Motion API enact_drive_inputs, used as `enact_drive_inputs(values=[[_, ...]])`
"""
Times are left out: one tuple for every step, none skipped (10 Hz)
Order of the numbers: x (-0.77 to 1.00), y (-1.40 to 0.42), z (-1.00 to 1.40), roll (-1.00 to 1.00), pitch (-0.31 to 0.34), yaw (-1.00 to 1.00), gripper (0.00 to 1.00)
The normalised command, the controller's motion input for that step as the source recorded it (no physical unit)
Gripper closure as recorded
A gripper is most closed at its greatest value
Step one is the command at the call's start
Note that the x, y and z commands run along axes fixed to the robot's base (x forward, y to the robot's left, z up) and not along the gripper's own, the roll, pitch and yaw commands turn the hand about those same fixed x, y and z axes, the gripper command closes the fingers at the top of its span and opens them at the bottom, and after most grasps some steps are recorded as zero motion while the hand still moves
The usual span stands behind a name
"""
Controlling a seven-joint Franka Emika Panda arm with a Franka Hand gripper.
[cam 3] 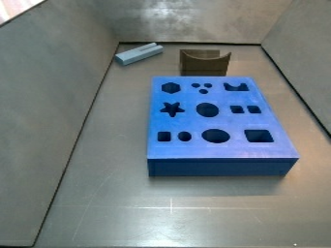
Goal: Pick up the square-circle object. Move up. Place the square-circle object on the fixture. Regrasp the square-circle object. Rotate the square-circle object. Move to above the board. Insert the square-circle object.
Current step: Pick up the square-circle object.
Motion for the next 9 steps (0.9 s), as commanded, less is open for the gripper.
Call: enact_drive_inputs(values=[[-0.38,0.37,-0.36,-0.06,-0.029,-0.47,0.0],[-0.43,0.49,-0.38,-0.09,-0.041,-0.31,0.0],[-0.46,0.55,-0.37,-0.12,-0.06,-0.22,0.0],[-0.51,0.66,-0.37,-0.13,-0.09,-0.07,0.0],[-0.47,0.74,-0.48,-0.15,-0.117,0.0,0.0],[-0.31,0.69,-0.67,-0.19,-0.1,-0.06,0.0],[0.0,0.11,-0.69,-0.16,-0.104,-0.67,0.0],[0.0,0.0,-0.66,-0.17,-0.117,-0.83,0.0],[0.0,0.0,-0.61,-0.18,-0.131,-0.84,0.0]])
